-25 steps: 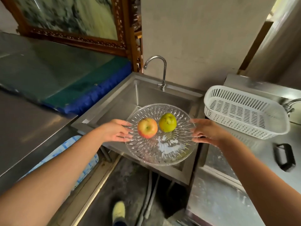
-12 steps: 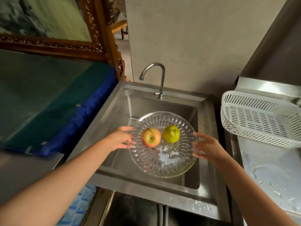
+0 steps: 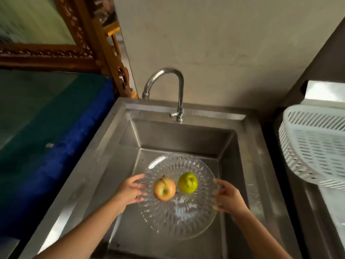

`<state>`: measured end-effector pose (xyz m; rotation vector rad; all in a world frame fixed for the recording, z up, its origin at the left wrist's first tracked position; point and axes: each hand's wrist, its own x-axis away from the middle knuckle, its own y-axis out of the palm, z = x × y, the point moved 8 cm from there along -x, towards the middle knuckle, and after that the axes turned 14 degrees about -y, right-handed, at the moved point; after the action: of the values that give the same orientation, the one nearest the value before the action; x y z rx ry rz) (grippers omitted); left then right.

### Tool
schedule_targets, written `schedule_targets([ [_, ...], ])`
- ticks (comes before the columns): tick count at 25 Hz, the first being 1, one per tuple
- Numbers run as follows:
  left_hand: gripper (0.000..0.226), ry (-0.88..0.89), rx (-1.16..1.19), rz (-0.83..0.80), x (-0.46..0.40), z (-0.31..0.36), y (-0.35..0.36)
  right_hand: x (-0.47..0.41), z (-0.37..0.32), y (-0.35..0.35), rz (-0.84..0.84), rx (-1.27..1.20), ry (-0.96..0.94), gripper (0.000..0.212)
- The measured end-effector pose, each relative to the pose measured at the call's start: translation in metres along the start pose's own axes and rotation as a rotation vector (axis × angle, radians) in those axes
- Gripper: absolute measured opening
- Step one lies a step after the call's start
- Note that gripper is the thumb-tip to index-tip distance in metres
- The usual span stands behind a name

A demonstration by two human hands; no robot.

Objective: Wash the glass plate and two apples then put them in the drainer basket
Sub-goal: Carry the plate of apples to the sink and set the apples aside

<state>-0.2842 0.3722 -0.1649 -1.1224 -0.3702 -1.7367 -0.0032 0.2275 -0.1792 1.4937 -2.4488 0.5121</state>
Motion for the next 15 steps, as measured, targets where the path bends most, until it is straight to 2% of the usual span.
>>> schedule_targets([
  [9, 0.057, -0.113, -0.009, 0.021, -0.137, -0.056, 0.011, -0.073, 0.113, 0.044, 0.041, 0.088, 0.116, 0.05],
  [15, 0.057, -0.126, -0.039, 0.005, -0.214, -0.072, 0.026, -0.111, 0.169, 0.057, 0.062, 0.132, 0.186, 0.055],
])
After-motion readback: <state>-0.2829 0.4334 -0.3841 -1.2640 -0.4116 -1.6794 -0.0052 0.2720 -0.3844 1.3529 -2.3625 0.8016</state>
